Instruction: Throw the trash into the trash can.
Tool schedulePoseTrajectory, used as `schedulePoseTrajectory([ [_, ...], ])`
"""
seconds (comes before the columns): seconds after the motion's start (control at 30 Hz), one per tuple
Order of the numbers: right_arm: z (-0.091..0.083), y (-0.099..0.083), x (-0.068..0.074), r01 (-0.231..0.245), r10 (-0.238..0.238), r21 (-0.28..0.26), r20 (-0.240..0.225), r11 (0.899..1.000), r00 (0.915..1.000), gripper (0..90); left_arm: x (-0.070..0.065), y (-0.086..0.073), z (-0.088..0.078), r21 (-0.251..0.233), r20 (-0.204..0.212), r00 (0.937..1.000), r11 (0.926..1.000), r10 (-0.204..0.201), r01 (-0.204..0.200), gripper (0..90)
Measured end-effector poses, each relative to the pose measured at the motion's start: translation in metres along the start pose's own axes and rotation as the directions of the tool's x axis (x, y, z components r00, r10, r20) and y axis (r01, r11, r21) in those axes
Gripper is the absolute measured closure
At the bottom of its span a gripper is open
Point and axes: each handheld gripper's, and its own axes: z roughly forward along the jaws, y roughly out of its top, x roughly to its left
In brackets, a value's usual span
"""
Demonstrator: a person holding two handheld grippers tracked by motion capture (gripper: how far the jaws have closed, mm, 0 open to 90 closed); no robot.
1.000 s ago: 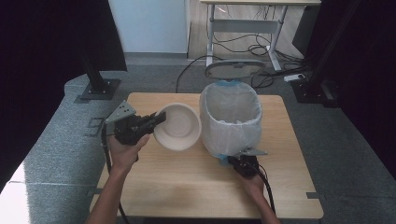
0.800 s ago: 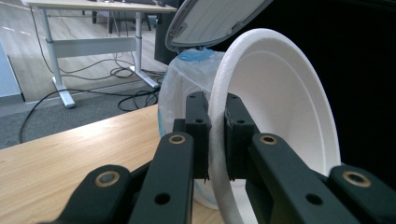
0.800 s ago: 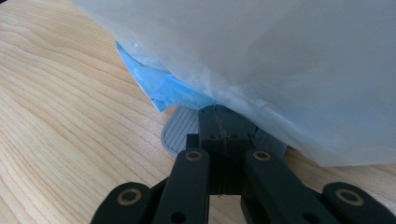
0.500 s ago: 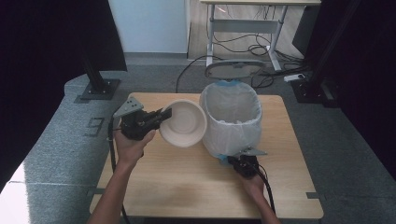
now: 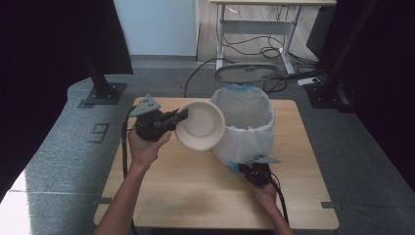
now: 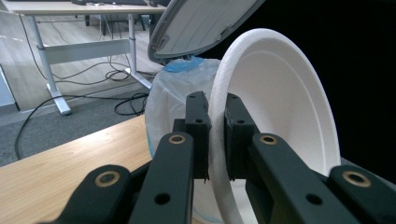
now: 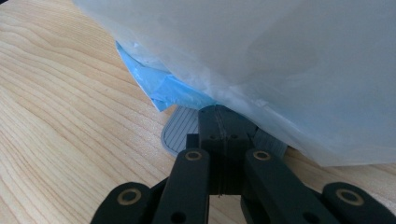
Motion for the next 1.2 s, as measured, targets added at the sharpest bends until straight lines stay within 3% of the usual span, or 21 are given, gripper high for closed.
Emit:
schedulePoseTrajectory([
  [0.67,0.000,0.000,-0.001,0.002,-0.002,-0.001,-0.005,1.000,1.0000,89.4,-0.008,0.010,0.032,0.028,0.017,0.9997,0.9994,0.017,-0.017,82.9],
  [1.2,0.000,0.000,0.000,0.007,-0.007,-0.005,-0.001,1.000,1.0000,89.4,-0.010,0.020,0.046,0.020,0.003,0.9996,0.9994,0.029,-0.029,82.9],
])
